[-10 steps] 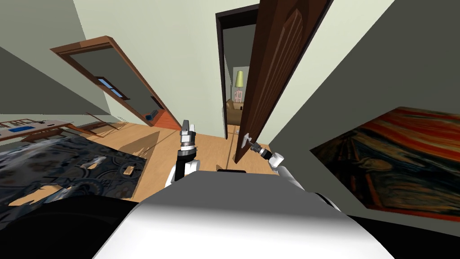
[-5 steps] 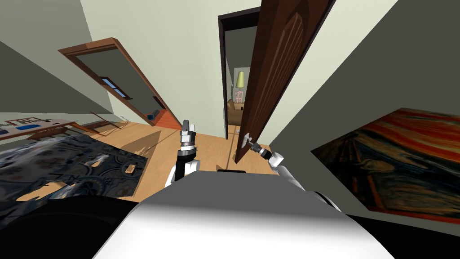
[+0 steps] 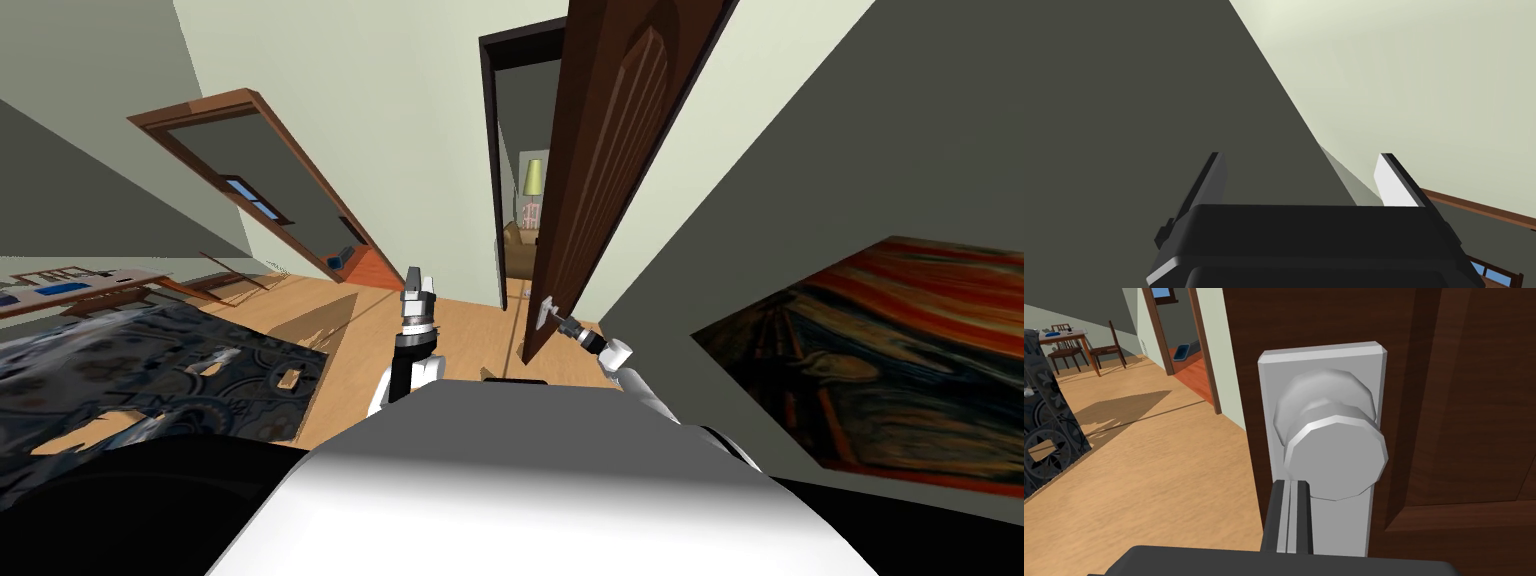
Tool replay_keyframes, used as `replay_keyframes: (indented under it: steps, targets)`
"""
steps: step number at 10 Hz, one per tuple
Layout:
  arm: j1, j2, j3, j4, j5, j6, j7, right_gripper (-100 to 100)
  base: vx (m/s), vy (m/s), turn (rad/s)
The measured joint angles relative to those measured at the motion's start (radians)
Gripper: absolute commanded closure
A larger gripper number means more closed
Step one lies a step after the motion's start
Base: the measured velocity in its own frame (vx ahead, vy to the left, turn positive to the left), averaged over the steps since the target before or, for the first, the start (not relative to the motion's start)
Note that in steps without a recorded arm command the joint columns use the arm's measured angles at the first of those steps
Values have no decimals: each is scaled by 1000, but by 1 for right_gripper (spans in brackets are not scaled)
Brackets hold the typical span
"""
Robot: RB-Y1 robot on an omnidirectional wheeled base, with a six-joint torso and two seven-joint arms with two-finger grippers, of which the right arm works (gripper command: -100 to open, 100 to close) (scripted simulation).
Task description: Pull the door open
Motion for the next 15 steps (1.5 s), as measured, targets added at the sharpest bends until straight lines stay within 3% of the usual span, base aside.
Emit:
replay_keyframes:
  steps: [1,5,7,10,15]
  targets:
    - [0,0,0,0,0,0,0,-100,-37,-122,-185]
    - [30,-24,24,-33,-40,70,54,-100,-39,-179,-100]
    - [35,-31,32,-40,-51,93,73,-100,-12,-17,83]
    - [6,-25,4,-5,-46,80,73,-100,35,108,111]
    - [-75,-10,-55,114,-39,75,97,-100,43,101,160]
